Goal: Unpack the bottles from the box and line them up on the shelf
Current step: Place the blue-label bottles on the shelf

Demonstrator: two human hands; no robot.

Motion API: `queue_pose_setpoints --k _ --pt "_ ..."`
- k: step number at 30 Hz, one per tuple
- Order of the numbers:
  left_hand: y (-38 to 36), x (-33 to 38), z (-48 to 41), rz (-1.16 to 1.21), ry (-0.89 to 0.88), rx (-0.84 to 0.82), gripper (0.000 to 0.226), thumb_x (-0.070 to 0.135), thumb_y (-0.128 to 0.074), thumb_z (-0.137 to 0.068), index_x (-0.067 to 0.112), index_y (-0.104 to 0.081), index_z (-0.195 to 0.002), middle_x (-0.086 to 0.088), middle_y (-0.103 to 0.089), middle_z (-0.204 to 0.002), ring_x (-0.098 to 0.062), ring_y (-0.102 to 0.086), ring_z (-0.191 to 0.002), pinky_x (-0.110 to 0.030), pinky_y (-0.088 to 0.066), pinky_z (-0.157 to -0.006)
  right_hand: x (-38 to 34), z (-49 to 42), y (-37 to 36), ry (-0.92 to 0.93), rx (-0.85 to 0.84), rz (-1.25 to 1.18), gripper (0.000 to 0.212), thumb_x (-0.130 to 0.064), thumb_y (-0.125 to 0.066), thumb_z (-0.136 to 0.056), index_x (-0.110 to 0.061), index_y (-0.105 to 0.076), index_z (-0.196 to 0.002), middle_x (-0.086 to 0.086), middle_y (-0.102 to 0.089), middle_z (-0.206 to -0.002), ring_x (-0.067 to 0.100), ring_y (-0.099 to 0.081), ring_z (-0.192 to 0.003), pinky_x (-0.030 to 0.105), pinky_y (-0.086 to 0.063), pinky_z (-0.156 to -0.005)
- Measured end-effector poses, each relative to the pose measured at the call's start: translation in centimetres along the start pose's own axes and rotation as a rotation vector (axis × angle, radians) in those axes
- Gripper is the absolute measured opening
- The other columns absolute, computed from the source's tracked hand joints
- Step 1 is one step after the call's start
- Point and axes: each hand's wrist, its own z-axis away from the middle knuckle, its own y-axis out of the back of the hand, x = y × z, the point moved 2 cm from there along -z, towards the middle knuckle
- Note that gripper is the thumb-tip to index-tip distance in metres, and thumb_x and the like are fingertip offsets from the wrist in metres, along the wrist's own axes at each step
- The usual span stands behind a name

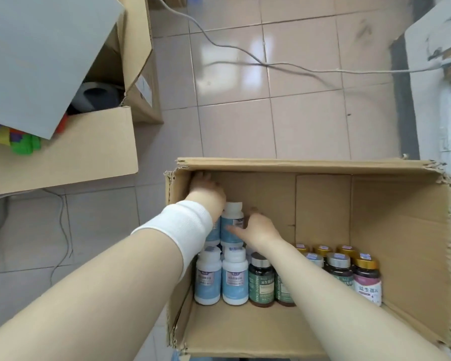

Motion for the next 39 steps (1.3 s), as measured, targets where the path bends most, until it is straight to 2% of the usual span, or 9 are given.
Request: queue_pose_setpoints --k 4,7,10,13,20,24,31,35,39 --pt "-1.0 0.1 -1.5 0.031 -0.015 -0.037 0.04 0.027 -0.046 -0.096 0.012 -0.047 -0.133 -0.009 -0.042 -0.144 -0.028 -0.028 -0.138 -0.035 -0.013 -0.116 0.4 -1.3 -0.9 -0.032 -0.004 -0.176 0.061 -0.033 -0.07 -0.081 -0.006 -0.045 -0.129 0.011 -0.058 -0.126 0.024 -0.057 -0.112 0.024 -0.042 -0.076" --pt "-0.8 0.3 -1.6 0.157 -0.004 -0.025 0.044 0.032 -0.053 -0.093 0.01 -0.049 -0.131 -0.01 -0.046 -0.138 -0.029 -0.036 -0.133 -0.037 -0.022 -0.112 0.9 -1.2 -0.7 -0.057 -0.008 -0.254 0.053 -0.03 -0.071 -0.08 -0.005 -0.051 -0.123 0.011 -0.06 -0.123 0.023 -0.059 -0.109 0.027 -0.046 -0.078" --pt "-0.6 0.9 -1.6 0.457 0.008 -0.048 0.052 0.034 -0.066 -0.085 0.006 -0.051 -0.126 -0.011 -0.052 -0.128 -0.028 -0.052 -0.117 -0.032 -0.043 -0.093 1.8 -0.8 0.3 -0.085 0.034 -0.293 0.05 -0.03 -0.072 -0.079 -0.005 -0.054 -0.119 0.011 -0.062 -0.12 0.024 -0.06 -0.108 0.028 -0.048 -0.079" --pt "-1.4 1.4 -1.9 0.729 0.074 -0.053 0.054 0.033 -0.073 -0.078 0.004 -0.053 -0.119 -0.012 -0.053 -0.123 -0.026 -0.055 -0.111 -0.03 -0.047 -0.082 3.1 -0.4 1.7 -0.105 0.069 -0.292 0.043 -0.028 -0.072 -0.079 -0.005 -0.059 -0.113 0.011 -0.064 -0.117 0.022 -0.061 -0.105 0.028 -0.048 -0.08" --pt "-2.0 2.0 -0.6 1.319 0.133 0.066 0.041 0.022 -0.069 -0.083 0.007 -0.056 -0.119 -0.005 -0.059 -0.117 -0.023 -0.057 -0.112 -0.029 -0.047 -0.089 6.3 1.6 4.9 -0.1 0.191 -0.496 0.046 -0.028 -0.074 -0.077 -0.009 -0.056 -0.116 0.006 -0.062 -0.116 0.017 -0.058 -0.096 0.029 -0.046 -0.078" --pt "0.8 2.5 3.0 1.474 -0.051 0.23 0.04 0.018 -0.068 -0.084 0.012 -0.056 -0.122 -0.004 -0.061 -0.115 -0.015 -0.056 -0.105 -0.023 -0.043 -0.085 7.7 5.2 6.8 -0.049 0.27 -0.591 0.038 -0.028 -0.074 -0.076 -0.017 -0.05 -0.103 0.003 -0.061 -0.109 0.018 -0.059 -0.099 0.037 -0.05 -0.091" --pt "7.6 4.6 16.7 1.643 -0.381 0.435 0.026 0.022 -0.065 -0.087 0.027 -0.06 -0.112 0.013 -0.065 -0.102 0.0 -0.059 -0.095 -0.006 -0.048 -0.066 9.1 19.8 9.5 0.076 0.438 -0.835 0.04 -0.025 -0.074 -0.078 -0.02 -0.049 -0.109 0.0 -0.06 -0.111 0.017 -0.057 -0.104 0.036 -0.048 -0.09" --pt "10.7 6.9 25.9 1.75 -0.561 0.408 0.02 0.023 -0.058 -0.091 0.028 -0.059 -0.11 0.007 -0.067 -0.101 -0.009 -0.062 -0.095 -0.023 -0.05 -0.08 9.9 30.3 8.5 0.155 0.541 -1.033 0.032 -0.02 -0.073 -0.078 -0.024 -0.051 -0.1 0.007 -0.062 -0.114 0.022 -0.06 -0.105 0.043 -0.051 -0.093" --pt "12.0 10.0 33.9 1.799 -0.78 0.35 0.015 0.023 -0.047 -0.096 0.027 -0.059 -0.105 0.005 -0.067 -0.094 -0.012 -0.063 -0.086 -0.034 -0.049 -0.087 10.7 40.1 4.4 0.222 0.753 -1.168 0.034 -0.02 -0.07 -0.08 -0.02 -0.049 -0.107 0.005 -0.061 -0.108 0.018 -0.059 -0.095 0.032 -0.05 -0.073"
